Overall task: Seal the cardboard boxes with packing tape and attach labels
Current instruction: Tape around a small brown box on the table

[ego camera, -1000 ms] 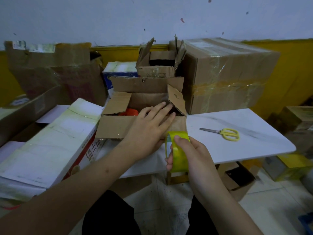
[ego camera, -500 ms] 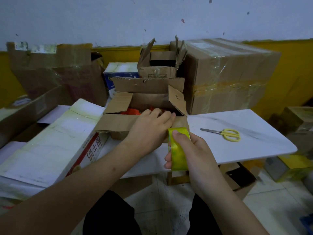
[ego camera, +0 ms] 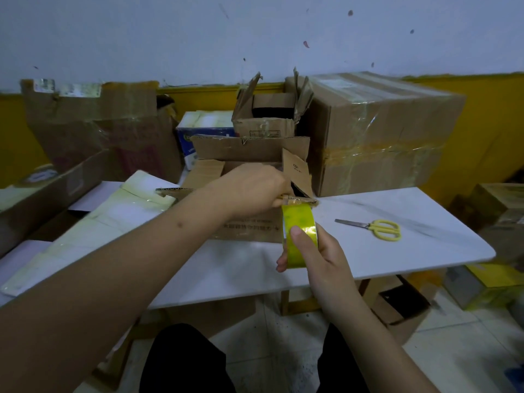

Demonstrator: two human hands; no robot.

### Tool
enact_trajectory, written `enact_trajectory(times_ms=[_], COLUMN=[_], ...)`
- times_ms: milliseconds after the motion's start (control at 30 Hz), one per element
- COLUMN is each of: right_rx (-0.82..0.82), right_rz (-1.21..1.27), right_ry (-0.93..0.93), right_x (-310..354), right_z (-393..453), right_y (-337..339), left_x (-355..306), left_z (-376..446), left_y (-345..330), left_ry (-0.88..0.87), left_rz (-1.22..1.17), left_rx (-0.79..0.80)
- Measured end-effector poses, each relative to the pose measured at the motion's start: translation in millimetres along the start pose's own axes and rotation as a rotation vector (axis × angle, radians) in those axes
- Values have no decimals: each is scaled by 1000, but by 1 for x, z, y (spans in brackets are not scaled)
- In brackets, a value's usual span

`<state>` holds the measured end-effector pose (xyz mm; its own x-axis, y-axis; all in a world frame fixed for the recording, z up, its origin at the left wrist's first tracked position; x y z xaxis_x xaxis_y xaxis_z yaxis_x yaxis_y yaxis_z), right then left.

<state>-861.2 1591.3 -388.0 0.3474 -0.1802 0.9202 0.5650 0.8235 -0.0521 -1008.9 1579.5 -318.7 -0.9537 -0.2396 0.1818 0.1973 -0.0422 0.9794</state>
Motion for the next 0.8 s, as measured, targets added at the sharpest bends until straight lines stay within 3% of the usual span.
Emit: enact_trajectory(times_ms=[200,300,367,433,567,700,800], right_rx=[95,105,117,131,158,162,156], right_rz=[-156,-132,-118,-116,-129,-116,-103], right_ry=[63,88,104,119,119,110,94], right_x=[-8,-10,-13,-15,-17,-16,-13], right_z=[16,26,30,32,33,34,36], right_y=[8,5,2,-1,0,2,1], left_x=[5,11,15,22,25,20,15], left_z=[5,-2,-1,3,5,11,13], left_y=[27,38,33,27,24,30,32], left_ry=[-17,27,69,96,129,98,77], left_rz=[-169,-503,-675,-665,-802,-578,-552], left_rx=[370,607,599,523,608,529,504])
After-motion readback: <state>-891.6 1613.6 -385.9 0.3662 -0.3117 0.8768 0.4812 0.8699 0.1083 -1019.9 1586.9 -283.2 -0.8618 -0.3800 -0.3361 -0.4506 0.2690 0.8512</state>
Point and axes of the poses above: each hand's wrist, its own z-axis towards the middle knuckle, its own y-axis out of the back of the hand, x = y × z, the point moved 5 cm from there along z, towards the middle knuckle, and after that the axes turned 9 degrees about y, right-handed, at the moved point
